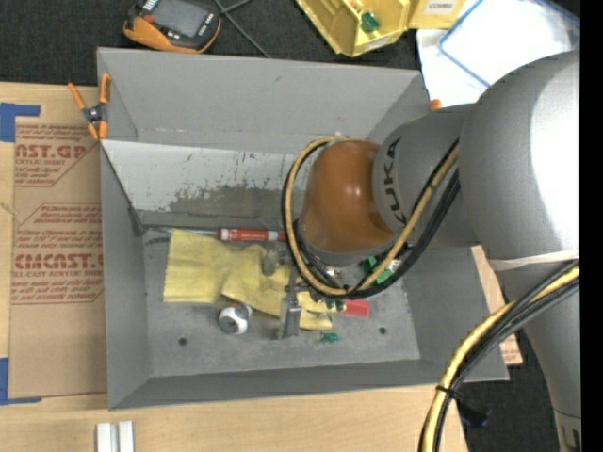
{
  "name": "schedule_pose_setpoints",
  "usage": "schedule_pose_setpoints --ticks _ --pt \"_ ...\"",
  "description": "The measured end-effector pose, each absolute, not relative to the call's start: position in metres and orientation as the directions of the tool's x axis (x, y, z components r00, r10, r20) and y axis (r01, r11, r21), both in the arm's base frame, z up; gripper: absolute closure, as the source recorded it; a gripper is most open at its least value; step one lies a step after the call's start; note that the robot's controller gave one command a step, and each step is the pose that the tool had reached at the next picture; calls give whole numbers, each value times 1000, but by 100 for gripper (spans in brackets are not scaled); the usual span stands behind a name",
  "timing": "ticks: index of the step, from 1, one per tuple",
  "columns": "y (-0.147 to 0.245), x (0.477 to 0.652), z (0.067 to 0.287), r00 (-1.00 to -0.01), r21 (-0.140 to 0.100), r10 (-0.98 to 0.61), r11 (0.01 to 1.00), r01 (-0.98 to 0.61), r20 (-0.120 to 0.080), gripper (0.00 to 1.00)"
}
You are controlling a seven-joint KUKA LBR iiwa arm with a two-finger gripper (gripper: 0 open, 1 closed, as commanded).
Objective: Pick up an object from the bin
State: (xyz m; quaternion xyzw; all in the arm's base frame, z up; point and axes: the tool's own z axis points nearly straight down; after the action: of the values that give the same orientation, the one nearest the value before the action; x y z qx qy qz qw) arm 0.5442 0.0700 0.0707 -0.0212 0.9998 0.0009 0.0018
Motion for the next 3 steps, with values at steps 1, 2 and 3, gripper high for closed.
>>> schedule_pose_setpoints --ticks 1,2,3 --pt "31 539 71 -999 -1 -51 999 -51 -11 100" --pt "31 539 71 -999 -1 -51 999 -51 -11 100" --pt "29 538 153 -998 -1 -55 998 -55 -19 100"
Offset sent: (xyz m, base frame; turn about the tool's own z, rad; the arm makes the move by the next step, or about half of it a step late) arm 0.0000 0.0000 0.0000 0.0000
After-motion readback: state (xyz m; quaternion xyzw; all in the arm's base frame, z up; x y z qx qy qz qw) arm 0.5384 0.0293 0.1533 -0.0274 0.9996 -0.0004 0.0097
